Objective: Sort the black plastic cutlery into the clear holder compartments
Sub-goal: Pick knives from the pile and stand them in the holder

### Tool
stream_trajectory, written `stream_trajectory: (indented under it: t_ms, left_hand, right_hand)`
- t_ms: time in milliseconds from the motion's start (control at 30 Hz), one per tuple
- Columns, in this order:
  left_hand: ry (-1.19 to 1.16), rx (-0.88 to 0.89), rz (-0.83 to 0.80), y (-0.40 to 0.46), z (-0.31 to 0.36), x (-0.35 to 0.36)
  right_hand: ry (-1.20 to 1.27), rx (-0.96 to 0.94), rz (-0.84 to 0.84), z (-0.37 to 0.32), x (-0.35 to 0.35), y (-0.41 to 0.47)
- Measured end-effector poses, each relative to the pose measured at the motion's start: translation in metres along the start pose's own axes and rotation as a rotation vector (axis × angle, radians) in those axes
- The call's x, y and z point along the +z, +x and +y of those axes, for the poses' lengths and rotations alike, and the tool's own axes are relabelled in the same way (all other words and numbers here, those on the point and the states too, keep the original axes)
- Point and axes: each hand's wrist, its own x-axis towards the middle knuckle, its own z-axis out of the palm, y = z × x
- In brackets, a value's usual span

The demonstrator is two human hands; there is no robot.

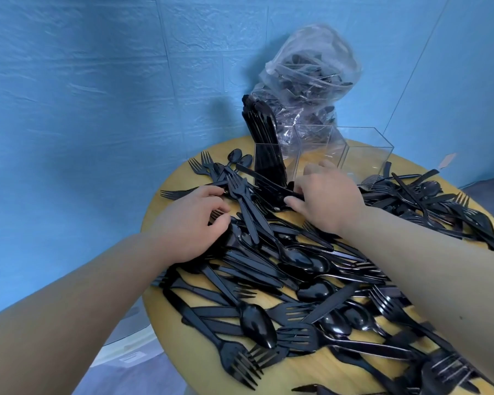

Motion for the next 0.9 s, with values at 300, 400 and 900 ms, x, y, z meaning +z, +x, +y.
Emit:
stream_trajectory:
  t_ms: [300,400,900]
  left_hand:
    - [-0.005,0.012,-0.051,0.000,0.008,-0.001]
    - [-0.002,0.021,-0.049,0.001,0.008,0.000]
    - [0.035,0.050,-0.080,0.005,0.012,0.001]
  right_hand:
    - [0.212,-0.028,0.063,0.000,-0.006,-0.007]
    - [0.110,-0.088,-0.119,-0.005,-0.003,-0.010]
    - [0.180,-0.144,-0.164,-0.010,-0.005,-0.012]
